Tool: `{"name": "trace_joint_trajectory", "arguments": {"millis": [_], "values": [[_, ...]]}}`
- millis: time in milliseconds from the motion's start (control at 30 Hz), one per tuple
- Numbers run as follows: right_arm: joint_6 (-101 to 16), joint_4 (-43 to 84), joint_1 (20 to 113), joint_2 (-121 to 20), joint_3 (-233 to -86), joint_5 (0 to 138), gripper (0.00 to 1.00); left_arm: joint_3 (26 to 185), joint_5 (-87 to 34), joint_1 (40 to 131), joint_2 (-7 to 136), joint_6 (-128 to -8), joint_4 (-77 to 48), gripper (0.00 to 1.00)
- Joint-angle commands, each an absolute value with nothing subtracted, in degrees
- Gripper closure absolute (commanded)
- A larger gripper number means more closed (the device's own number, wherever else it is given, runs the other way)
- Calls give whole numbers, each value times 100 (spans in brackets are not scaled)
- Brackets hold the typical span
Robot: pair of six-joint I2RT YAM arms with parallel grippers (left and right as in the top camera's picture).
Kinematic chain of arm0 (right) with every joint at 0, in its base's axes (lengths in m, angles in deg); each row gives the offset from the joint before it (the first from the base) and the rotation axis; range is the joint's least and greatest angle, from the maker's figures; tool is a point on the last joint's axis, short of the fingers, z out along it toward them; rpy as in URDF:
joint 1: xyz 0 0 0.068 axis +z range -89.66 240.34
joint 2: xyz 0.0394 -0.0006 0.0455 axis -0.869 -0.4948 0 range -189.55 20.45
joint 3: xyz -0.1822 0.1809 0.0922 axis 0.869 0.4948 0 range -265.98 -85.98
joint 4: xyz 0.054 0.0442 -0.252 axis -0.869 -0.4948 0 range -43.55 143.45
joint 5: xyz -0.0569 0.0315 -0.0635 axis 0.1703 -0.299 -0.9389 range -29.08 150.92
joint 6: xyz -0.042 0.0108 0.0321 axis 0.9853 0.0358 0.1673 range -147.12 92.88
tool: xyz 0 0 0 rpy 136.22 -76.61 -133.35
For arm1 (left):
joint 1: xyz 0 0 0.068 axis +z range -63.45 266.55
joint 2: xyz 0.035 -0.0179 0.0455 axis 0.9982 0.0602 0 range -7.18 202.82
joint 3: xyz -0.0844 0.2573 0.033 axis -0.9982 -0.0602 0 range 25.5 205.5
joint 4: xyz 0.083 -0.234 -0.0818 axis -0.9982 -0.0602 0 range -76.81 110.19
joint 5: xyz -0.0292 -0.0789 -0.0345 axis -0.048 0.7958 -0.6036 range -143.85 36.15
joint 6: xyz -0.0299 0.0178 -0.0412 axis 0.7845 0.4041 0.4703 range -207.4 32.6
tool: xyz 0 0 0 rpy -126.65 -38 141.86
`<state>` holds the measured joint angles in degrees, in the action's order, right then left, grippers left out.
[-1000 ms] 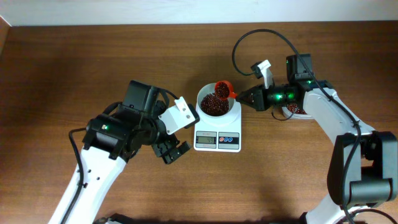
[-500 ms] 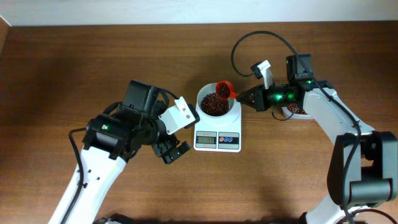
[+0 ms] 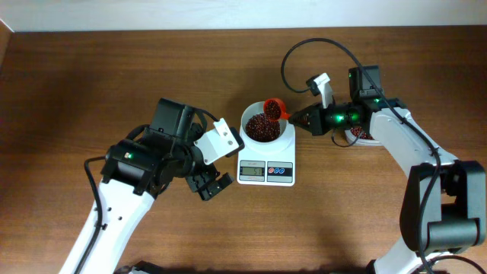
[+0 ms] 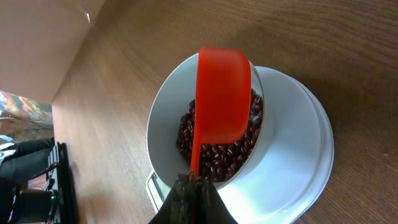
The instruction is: Scoop and weigh 50g on scale
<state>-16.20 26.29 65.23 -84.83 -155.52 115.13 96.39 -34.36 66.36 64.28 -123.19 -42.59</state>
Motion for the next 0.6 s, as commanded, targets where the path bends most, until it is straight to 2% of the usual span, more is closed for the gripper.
{"name": "trace_joint_trajectory", "arguments": {"millis": [0,567], "values": [[-1535,2642,6562,-8542,-15567,11614,96,9687,-3373,6647,6341,-12301,-4248,1],[-1535,2603,6562,-8542,-15567,11616,96,9687,-3373,6647,6341,-12301,-4248,1]]}}
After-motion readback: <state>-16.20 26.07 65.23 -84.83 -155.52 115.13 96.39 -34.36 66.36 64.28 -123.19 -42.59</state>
